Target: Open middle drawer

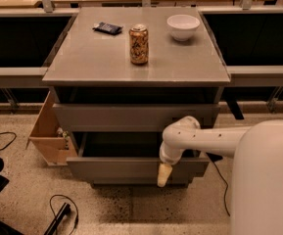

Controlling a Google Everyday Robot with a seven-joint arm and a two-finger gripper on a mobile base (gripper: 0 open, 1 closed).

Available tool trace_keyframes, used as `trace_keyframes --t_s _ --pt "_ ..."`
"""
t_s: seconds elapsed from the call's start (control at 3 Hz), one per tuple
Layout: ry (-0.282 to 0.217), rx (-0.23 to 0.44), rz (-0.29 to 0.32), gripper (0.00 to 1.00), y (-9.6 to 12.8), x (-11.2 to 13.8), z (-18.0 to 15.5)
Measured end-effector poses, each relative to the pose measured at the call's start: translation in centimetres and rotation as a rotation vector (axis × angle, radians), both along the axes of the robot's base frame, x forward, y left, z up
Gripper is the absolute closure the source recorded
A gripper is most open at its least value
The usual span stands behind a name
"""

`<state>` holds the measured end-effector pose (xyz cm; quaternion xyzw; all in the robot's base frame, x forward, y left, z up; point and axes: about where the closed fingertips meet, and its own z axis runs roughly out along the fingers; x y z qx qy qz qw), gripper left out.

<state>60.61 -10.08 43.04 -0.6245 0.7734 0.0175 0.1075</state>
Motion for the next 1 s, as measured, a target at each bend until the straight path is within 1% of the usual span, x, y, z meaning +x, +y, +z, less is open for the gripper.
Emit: trace_keyframes --t_s 0.33,0.67,1.0 --pt "0.042 0.012 0.012 0.25 0.7 -2.3 -2.6" --pt "0.062 0.016 0.019 0.56 1.3 -7.6 -1.6" --pt "0.062 0.016 0.019 0.80 1.3 -7.6 -1.6"
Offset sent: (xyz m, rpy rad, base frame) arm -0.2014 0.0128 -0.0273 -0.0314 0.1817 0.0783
